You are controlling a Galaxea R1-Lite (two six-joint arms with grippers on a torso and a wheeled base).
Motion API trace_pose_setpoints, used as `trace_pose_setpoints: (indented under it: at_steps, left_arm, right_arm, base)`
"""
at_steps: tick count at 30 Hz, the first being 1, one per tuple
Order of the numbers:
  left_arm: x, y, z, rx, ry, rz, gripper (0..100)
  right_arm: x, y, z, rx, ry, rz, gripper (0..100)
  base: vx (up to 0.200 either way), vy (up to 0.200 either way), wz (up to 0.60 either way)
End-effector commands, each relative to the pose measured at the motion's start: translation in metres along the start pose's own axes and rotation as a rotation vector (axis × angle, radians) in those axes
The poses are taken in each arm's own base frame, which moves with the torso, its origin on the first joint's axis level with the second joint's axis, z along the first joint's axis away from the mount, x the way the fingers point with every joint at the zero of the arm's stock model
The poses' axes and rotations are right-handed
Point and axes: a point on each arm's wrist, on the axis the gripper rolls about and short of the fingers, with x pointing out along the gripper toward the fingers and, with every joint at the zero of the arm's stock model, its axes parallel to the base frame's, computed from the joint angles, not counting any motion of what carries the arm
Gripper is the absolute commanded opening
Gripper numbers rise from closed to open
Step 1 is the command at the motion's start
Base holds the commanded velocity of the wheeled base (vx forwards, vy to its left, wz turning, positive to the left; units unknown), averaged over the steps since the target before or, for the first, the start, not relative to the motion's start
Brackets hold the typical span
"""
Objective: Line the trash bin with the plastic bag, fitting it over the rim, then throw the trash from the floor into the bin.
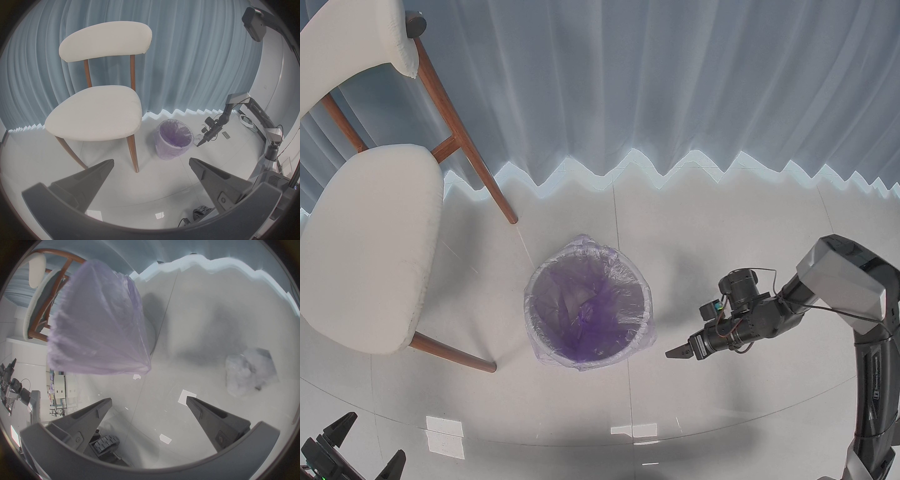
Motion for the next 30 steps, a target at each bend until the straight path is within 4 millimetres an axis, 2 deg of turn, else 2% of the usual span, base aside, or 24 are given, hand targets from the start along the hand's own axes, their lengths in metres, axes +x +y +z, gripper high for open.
trace_pose_setpoints:
  at_steps: [1, 4, 10, 12, 17, 23, 28, 30]
  left_arm:
    - [0.002, 0.0, -0.005, -0.001, 0.019, 0.0, 100]
    - [0.002, 0.0, -0.005, -0.001, 0.019, 0.0, 100]
    - [0.002, 0.0, -0.005, -0.001, 0.019, 0.0, 100]
    - [0.002, 0.0, -0.005, -0.003, 0.019, 0.0, 100]
    - [0.002, 0.0, -0.005, -0.003, 0.019, -0.001, 100]
    - [0.002, 0.0, -0.005, -0.003, 0.021, -0.001, 100]
    - [0.002, 0.0, -0.005, -0.003, 0.022, -0.001, 100]
    - [0.002, 0.0, -0.005, -0.003, 0.021, -0.001, 100]
  right_arm:
    - [-0.103, 0.019, -0.026, -0.008, -0.172, -0.078, 100]
    - [-0.138, 0.031, -0.048, 0.003, -0.279, -0.115, 100]
    - [-0.188, 0.059, -0.062, 0.096, -0.519, -0.136, 100]
    - [-0.201, 0.066, -0.066, 0.126, -0.591, -0.201, 100]
    - [-0.221, 0.072, -0.066, 0.285, -0.774, -0.333, 100]
    - [-0.235, 0.063, -0.045, 0.449, -1.038, -0.542, 100]
    - [-0.246, 0.071, -0.047, 0.471, -1.085, -0.539, 100]
    - [-0.245, 0.072, -0.052, 0.447, -1.045, -0.558, 100]
  base:
    - [0.0, 0.0, 0.0]
    - [0.0, 0.0, 0.0]
    - [0.0, 0.0, 0.0]
    - [0.0, 0.0, 0.0]
    - [0.0, 0.0, 0.0]
    - [0.0, 0.0, 0.0]
    - [0.0, 0.0, 0.0]
    - [0.0, 0.0, 0.0]
